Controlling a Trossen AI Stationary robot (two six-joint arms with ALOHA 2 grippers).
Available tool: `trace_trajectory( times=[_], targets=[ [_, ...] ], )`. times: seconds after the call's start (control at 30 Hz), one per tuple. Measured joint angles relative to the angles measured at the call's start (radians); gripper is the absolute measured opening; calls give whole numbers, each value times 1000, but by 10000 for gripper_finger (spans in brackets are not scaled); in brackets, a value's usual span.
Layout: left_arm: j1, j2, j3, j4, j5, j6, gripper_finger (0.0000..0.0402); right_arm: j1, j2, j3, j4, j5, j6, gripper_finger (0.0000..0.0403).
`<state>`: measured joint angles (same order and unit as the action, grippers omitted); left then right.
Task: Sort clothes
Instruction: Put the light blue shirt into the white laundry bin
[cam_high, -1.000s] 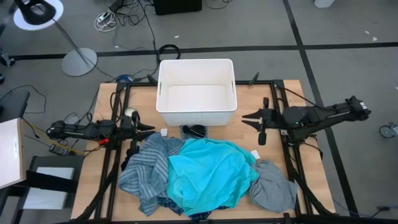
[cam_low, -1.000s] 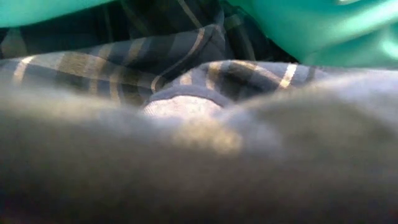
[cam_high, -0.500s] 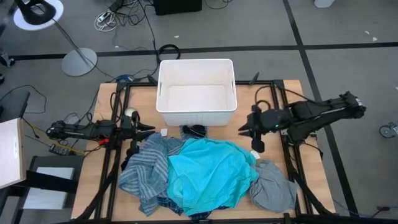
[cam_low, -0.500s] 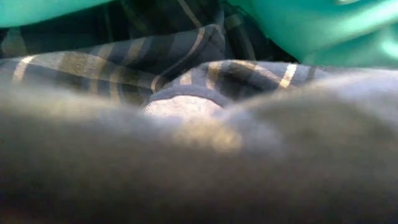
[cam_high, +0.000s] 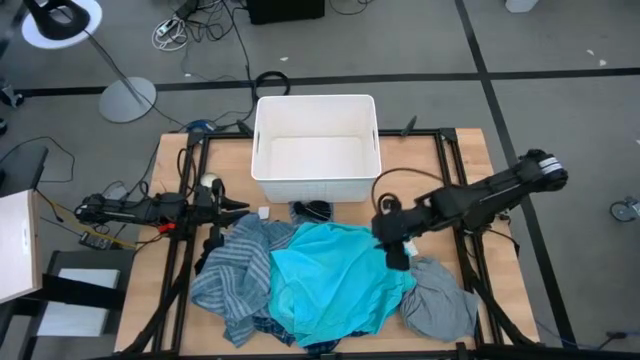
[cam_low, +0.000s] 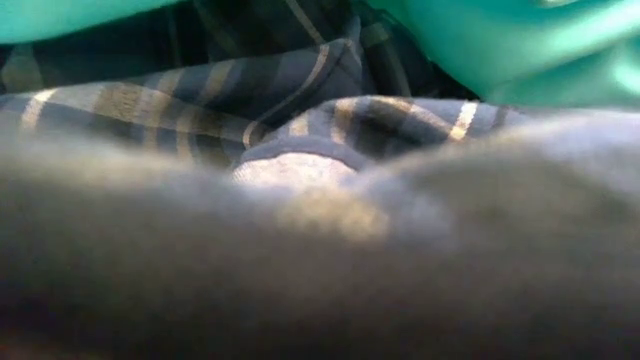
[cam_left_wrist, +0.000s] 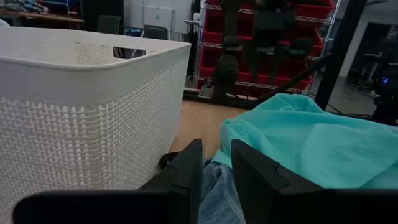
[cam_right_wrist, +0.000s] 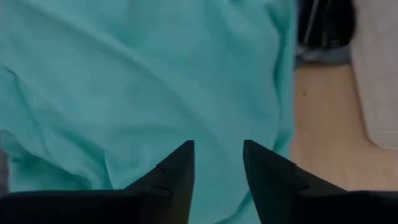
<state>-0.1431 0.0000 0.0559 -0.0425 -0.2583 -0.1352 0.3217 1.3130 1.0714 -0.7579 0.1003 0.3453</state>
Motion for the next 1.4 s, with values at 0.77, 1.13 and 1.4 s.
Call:
trace_trajectory(
  times=[0.77,1.13,1.4],
  targets=[
    [0,0,0,0,0,0,89,47,516,2,431,0,-105,265],
    [0,0,0,0,0,0,89,56,398,193,126,39,-137,19],
    [0,0,0,0,0,0,89,65,226,372,29,175,-200,9]
  ],
)
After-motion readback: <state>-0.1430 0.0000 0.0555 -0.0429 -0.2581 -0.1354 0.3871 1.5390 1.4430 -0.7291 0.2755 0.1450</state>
